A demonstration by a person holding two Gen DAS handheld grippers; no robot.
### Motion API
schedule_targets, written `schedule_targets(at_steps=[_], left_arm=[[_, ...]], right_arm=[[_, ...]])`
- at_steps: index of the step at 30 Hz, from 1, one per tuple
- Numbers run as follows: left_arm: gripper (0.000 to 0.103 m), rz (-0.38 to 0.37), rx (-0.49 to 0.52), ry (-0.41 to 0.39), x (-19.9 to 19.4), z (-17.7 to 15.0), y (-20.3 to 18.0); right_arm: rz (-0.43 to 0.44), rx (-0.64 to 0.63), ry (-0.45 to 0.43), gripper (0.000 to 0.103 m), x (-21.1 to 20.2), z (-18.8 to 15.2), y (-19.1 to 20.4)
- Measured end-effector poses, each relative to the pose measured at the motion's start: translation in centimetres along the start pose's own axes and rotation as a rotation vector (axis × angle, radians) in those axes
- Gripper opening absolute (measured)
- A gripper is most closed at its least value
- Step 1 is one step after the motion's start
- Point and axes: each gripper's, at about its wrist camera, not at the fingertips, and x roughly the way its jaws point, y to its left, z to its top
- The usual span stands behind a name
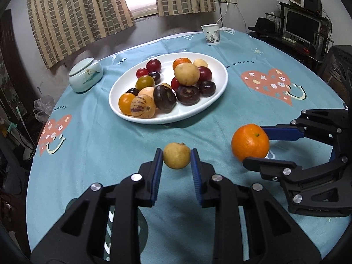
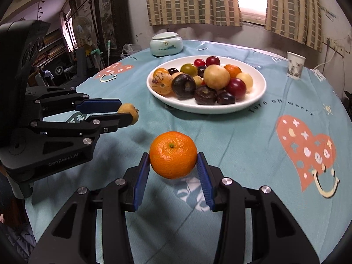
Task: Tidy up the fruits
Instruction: 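Lift the small fruit and the orange above the table toward the plate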
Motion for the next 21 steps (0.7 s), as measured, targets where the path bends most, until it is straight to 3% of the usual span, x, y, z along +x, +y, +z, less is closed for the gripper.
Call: schedule_targets(at_steps=[16, 21], left_arm=[[0.026, 0.002, 0.005, -0.005, 0.0, 0.1, -0.3], [0.025, -0.045, -0.069, -0.048, -1.3, 0.4, 3.2]], right_arm=[[0.021, -0.016, 0.007, 0.044, 0.2, -0.4, 0.3], [0.021, -0.025, 0.01, 0.044, 0.4, -0.4, 0.5]])
